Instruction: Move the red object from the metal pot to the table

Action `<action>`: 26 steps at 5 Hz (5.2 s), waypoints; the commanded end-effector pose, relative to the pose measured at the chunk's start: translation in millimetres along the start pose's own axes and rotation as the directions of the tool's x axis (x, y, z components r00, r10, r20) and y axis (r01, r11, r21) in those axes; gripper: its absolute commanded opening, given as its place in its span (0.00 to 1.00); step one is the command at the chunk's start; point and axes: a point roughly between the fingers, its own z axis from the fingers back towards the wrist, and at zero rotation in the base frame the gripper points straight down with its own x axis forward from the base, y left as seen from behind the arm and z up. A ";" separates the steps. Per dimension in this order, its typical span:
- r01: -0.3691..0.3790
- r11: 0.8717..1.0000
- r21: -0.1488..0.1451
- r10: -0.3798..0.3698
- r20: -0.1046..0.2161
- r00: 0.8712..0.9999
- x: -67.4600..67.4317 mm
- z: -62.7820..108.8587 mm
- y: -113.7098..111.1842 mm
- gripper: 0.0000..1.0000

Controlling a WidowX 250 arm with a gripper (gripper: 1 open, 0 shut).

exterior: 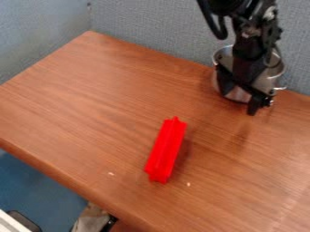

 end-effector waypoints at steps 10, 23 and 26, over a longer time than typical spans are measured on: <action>-0.021 0.998 0.056 0.014 0.135 0.991 25.5 -17.2 59.2 0.00; -0.145 0.983 -0.112 0.152 0.062 0.986 -25.4 67.7 21.1 0.00; -0.425 0.905 -0.011 0.425 0.059 0.903 -50.8 103.0 36.7 0.00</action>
